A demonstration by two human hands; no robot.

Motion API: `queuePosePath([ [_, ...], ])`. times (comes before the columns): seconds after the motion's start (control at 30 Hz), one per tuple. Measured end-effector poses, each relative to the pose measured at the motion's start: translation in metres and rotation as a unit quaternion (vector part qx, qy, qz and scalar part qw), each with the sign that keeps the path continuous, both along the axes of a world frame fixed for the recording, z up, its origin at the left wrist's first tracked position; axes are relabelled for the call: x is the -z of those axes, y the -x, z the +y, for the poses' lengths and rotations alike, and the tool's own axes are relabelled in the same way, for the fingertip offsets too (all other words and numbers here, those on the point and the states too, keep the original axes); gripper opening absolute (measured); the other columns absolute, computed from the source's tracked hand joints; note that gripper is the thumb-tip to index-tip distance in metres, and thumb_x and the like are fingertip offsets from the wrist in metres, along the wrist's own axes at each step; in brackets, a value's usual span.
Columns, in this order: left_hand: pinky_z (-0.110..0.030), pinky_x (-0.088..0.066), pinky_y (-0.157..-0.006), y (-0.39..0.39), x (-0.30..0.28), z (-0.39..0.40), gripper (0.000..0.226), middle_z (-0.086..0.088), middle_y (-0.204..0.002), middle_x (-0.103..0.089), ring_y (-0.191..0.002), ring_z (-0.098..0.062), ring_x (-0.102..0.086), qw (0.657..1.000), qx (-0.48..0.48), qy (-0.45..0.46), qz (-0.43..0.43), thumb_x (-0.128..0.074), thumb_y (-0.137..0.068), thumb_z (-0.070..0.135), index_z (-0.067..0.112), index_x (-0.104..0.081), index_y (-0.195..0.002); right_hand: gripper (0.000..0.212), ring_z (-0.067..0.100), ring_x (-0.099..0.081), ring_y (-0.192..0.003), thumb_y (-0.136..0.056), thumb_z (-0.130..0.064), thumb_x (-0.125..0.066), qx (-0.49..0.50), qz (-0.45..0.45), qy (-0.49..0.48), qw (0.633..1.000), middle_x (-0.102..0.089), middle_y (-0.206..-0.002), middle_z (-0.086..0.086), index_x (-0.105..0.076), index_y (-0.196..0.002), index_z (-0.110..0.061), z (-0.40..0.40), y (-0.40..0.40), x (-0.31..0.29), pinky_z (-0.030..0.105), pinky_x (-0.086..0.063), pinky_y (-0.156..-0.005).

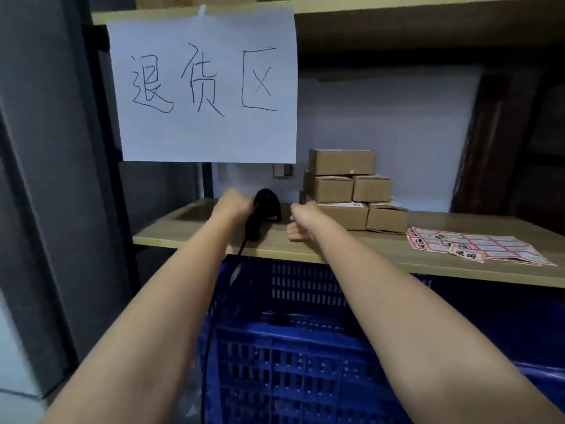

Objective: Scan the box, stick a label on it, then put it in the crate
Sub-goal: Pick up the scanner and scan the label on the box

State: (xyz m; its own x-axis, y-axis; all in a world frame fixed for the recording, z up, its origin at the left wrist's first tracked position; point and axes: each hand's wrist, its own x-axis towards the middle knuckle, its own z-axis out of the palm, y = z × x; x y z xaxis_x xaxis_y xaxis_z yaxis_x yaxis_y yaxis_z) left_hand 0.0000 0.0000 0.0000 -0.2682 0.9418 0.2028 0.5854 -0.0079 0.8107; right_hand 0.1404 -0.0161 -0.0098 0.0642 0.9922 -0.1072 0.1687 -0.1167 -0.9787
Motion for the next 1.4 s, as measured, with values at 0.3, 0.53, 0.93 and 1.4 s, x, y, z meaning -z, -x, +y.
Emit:
queuePosePath([
  [0.3, -0.034, -0.050, -0.070, 0.008, 0.003, 0.031, 0.026, -0.012, -0.078, -0.059, -0.068, -0.023, -0.057, 0.977, 0.076, 0.127, -0.154, -0.050, -0.093, 0.024, 0.008, -0.054, -0.074, 0.051, 0.034, -0.055, -0.121, -0.100, -0.029, -0.035, -0.081, 0.055, 0.074, 0.992, -0.051, -0.134, 0.026, -0.036, -0.135, 0.009, 0.047, 0.017, -0.003, 0.038, -0.049, -0.085],
  [0.53, -0.028, -0.052, -0.075, 0.020, 0.007, 0.041, 0.021, -0.008, -0.080, -0.061, -0.075, -0.019, -0.059, 0.962, 0.128, 0.176, -0.163, -0.049, -0.094, 0.021, 0.009, -0.058, -0.080, 0.054, 0.033, -0.059, -0.117, -0.099, -0.035, -0.039, -0.095, 0.100, 0.098, 0.986, -0.057, -0.129, 0.024, -0.041, -0.133, 0.006, 0.061, 0.030, 0.003, 0.038, -0.050, -0.083],
  [0.93, -0.019, -0.059, -0.057, 0.032, -0.004, 0.024, 0.015, -0.006, -0.096, -0.063, -0.084, -0.015, -0.062, 0.907, 0.271, 0.237, -0.218, -0.054, -0.091, 0.021, 0.010, -0.063, -0.087, 0.047, 0.025, -0.062, -0.073, -0.094, -0.035, -0.046, -0.048, 0.071, 0.058, 0.995, -0.061, -0.089, 0.014, -0.045, -0.132, -0.006, 0.042, 0.037, 0.001, 0.037, -0.054, -0.065],
  [1.4, -0.023, -0.060, -0.070, 0.007, -0.016, 0.001, 0.047, -0.009, -0.118, -0.066, -0.094, -0.017, -0.069, 0.858, 0.404, 0.229, -0.219, -0.069, -0.075, 0.010, 0.007, -0.061, -0.121, 0.058, 0.027, -0.059, -0.106, -0.095, -0.046, -0.039, 0.072, 0.080, -0.020, 0.994, -0.057, -0.131, 0.013, -0.041, -0.139, -0.008, -0.013, 0.005, -0.011, 0.033, -0.052, -0.076],
])
